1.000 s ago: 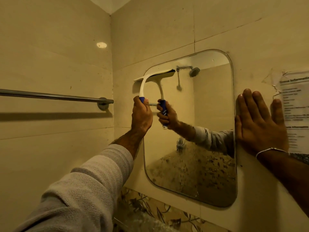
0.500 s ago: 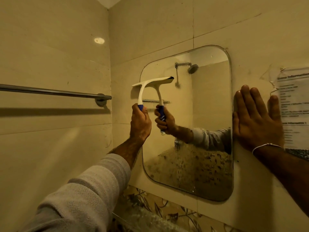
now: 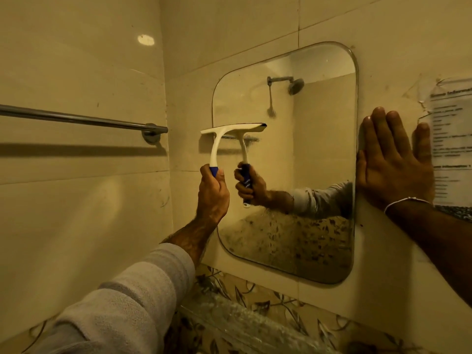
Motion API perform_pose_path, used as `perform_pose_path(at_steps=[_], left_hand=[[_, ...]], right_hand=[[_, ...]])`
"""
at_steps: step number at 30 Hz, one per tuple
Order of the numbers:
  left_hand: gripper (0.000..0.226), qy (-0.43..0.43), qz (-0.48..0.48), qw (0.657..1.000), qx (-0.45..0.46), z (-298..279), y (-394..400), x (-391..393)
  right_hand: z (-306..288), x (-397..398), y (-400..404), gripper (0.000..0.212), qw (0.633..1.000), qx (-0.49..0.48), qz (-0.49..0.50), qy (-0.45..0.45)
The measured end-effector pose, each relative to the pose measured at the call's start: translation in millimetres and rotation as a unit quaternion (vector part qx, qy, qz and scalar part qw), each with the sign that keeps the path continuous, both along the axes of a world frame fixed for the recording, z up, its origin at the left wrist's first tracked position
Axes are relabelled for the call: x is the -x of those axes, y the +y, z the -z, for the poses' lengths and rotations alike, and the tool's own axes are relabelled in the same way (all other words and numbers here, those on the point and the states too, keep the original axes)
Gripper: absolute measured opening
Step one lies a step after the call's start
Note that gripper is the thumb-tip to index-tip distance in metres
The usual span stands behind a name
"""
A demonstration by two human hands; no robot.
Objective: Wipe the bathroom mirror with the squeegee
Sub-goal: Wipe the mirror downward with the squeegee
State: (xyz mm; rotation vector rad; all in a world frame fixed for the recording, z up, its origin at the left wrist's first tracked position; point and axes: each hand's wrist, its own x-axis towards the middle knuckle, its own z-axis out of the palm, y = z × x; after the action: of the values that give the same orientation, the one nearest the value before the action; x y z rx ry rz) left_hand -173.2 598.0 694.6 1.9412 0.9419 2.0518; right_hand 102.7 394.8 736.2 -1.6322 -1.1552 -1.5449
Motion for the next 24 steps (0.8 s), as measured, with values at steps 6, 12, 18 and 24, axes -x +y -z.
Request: perform_pose_path(at_steps=[6, 12, 18, 24], left_hand=[[0.027, 0.006, 0.019, 1.000, 0.011, 23, 0, -1], [0.030, 0.015, 0.026, 0.999, 0.021, 40, -4, 2], [0.030, 0.031, 0.036, 0.998, 0.049, 66, -5, 6], [0.023, 0.041, 0.048, 0.996, 0.058, 81, -9, 14]], right_hand=[[0, -1, -1, 0.065, 1.000, -0.001, 0.007, -0.001], [1, -1, 1, 0.064, 1.000, 0.007, 0.015, -0.003], [-1, 0, -1, 0.063, 1.000, 0.008, 0.014, 0.003], [7, 7, 5, 0.060, 1.000, -0.016, 0.008, 0.025]])
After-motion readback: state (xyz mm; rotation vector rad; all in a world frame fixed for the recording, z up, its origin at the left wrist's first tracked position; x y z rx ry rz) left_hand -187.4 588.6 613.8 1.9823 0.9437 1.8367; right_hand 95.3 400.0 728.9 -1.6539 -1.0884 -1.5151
